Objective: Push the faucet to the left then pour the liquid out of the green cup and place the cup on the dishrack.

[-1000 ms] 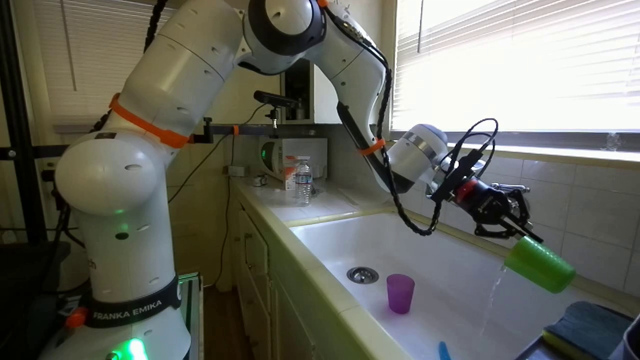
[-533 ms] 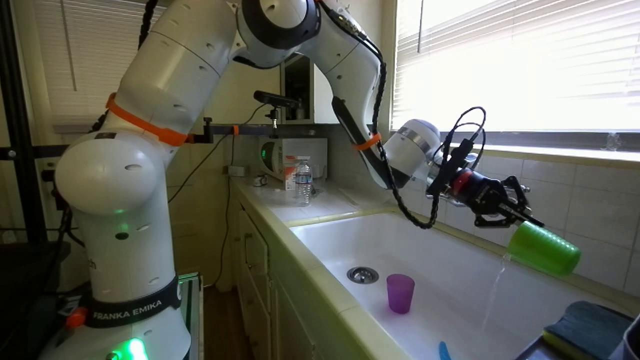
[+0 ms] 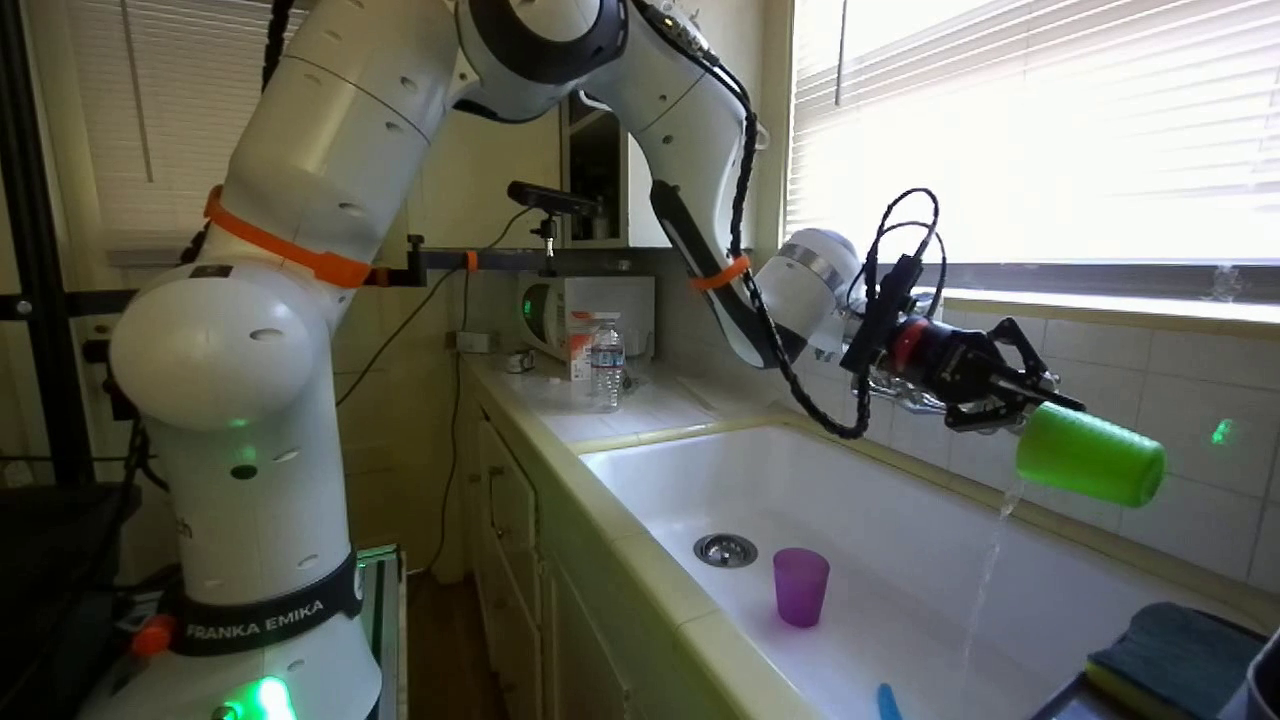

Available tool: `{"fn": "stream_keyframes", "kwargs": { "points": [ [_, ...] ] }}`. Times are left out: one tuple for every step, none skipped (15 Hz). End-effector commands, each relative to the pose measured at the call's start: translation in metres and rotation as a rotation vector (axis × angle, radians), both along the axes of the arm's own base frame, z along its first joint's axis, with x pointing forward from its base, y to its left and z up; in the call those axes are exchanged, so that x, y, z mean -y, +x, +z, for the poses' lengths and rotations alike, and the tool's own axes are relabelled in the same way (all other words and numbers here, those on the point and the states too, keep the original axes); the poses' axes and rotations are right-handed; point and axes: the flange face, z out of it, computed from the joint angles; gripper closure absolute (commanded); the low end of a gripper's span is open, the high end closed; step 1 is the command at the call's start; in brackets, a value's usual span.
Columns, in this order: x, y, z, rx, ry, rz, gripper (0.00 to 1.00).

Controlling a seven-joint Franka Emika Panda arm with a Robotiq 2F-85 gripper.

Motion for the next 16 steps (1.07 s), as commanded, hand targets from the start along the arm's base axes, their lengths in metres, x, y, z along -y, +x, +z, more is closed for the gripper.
{"fn": "stream_keyframes", "kwargs": {
  "points": [
    [-0.008,-0.013,0.009,0.019,-0.076,0.012,0.99],
    [-0.01,-0.014,0.011,0.025,-0.092,0.014,0.99],
    [-0.011,-0.014,0.013,0.029,-0.108,0.013,0.99],
    [-0.013,-0.015,0.015,0.032,-0.128,0.013,0.99],
    [-0.014,-0.015,0.018,0.036,-0.145,0.013,0.99],
    [-0.015,-0.016,0.019,0.039,-0.163,0.011,0.99],
    [-0.016,-0.016,0.021,0.042,-0.179,0.011,0.99],
    [-0.017,-0.016,0.022,0.045,-0.198,0.008,0.99],
    [-0.018,-0.017,0.023,0.046,-0.213,0.007,0.99],
    [-0.018,-0.017,0.024,0.046,-0.228,0.004,0.99],
    [-0.019,-0.018,0.025,0.047,-0.245,0.003,0.99],
    [-0.02,-0.018,0.026,0.046,-0.261,0.002,0.99],
    [-0.021,-0.018,0.026,0.044,-0.276,0.0,0.99],
    [-0.022,-0.019,0.026,0.039,-0.292,-0.003,0.99],
    [-0.023,-0.021,0.026,0.038,-0.309,-0.004,0.99],
    [-0.024,-0.022,0.026,0.034,-0.324,-0.004,0.99]
  ]
}}
